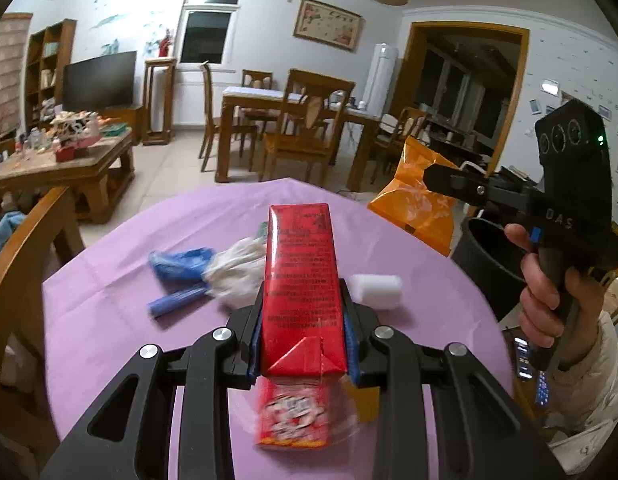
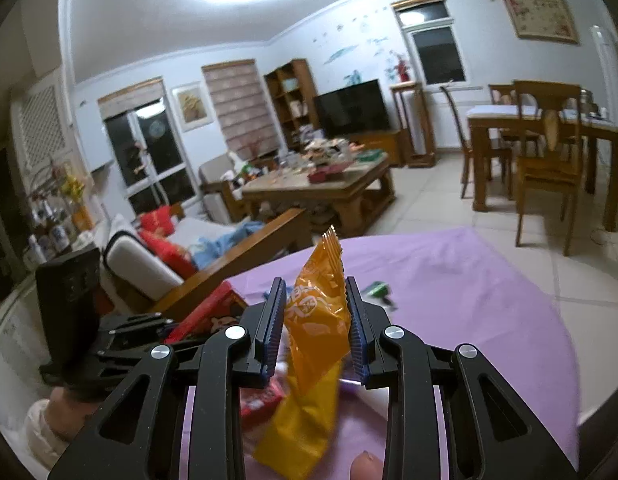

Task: Collect trash
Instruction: 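Carry both items to the black bin and open both tools to drop them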

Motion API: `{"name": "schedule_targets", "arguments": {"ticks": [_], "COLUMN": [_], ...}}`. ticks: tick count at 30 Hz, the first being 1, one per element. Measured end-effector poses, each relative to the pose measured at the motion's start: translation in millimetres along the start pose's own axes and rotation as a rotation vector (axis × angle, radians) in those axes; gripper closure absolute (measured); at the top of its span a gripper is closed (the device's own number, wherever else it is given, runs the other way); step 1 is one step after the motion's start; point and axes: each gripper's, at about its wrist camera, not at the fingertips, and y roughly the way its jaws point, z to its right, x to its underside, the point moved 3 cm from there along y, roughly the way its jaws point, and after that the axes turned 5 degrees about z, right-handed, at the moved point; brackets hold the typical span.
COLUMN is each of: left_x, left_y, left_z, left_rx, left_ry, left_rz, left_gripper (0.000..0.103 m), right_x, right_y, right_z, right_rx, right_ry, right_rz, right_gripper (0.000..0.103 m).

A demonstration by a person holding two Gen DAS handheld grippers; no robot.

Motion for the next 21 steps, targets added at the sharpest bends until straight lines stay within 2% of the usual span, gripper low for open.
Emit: {"name": "schedule_targets", "arguments": {"ticks": [12,21], "left_x": [-26,-39], "left_y": [51,106], "left_z": [98,198], "left_rx": [0.127,0.291], "left_ry": [0.083,0.18], "left_rz": [0.013,-0.013], "left_gripper": [0.072,0.072], "right_x": [5,22], "right_y": [-122,-221], "right_z": [105,201], "right_rx": [0.141,0.29], "right_ry": [0.066,0.168], "right_rz": [0.102,0.181], "right_gripper": [0.073,0.073]}}
